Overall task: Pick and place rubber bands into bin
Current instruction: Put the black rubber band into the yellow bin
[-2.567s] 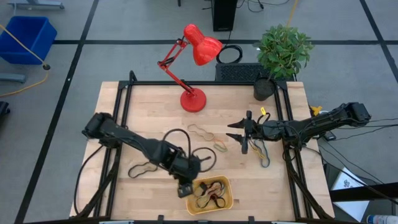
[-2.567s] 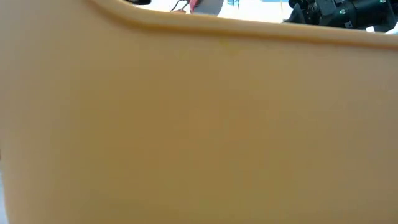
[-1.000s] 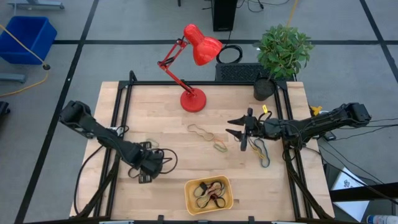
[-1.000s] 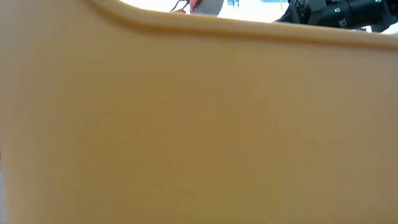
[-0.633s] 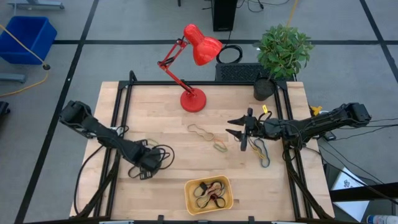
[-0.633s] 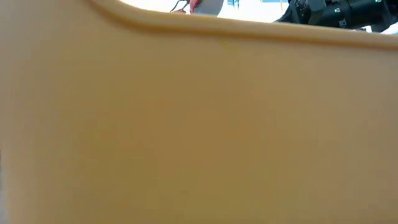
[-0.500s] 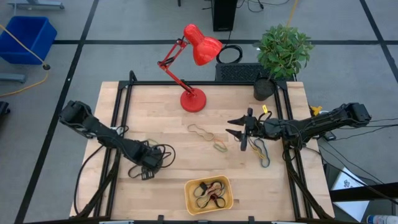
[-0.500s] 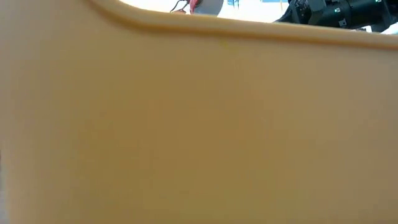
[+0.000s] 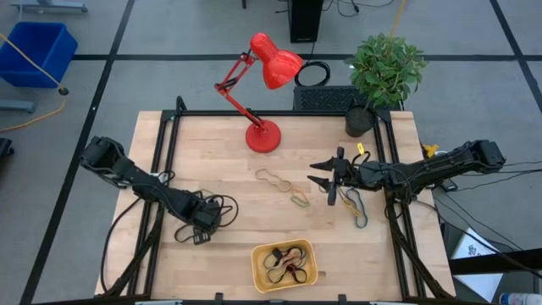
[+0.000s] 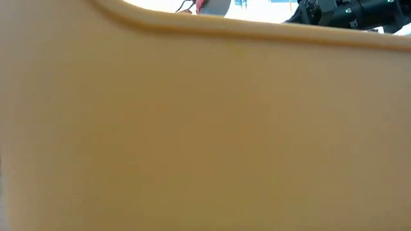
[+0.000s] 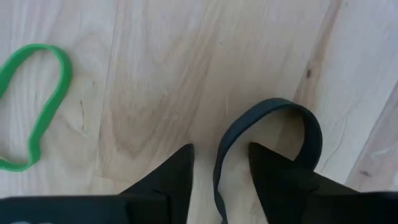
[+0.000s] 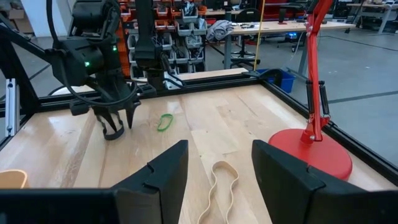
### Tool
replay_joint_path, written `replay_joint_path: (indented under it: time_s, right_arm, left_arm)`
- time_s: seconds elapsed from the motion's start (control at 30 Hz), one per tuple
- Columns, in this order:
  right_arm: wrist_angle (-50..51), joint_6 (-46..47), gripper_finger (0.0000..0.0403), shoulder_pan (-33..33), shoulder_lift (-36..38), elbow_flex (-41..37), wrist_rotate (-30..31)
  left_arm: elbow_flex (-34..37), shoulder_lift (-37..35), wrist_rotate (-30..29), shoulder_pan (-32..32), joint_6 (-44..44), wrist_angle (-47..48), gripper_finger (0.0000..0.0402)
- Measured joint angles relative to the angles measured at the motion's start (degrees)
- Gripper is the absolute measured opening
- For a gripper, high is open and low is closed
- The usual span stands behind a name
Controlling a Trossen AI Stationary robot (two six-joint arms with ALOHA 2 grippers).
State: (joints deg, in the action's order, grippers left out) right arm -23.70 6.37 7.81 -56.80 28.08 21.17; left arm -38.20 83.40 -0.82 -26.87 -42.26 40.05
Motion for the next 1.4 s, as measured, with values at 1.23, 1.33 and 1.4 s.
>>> replay_joint_path:
  time_s: [1.23,1.33,1.4]
  right_arm:
    - [-0.2,0.0,0.0172,0.0,0.0,0.0,0.0]
    - [-0.3,0.0,0.0172,0.0,0.0,0.0,0.0]
    - [-0.5,0.0,0.0173,0.0,0.0,0.0,0.0]
  left_arm:
    - [-6.5,-21.3,-13.0,0.1,4.0,-22.3,0.0005]
    - [-7.0,-23.6,-14.8,0.1,9.7,-31.6,0.0006]
    - [-7.1,-24.5,-15.5,0.1,13.6,-37.7,0.0010]
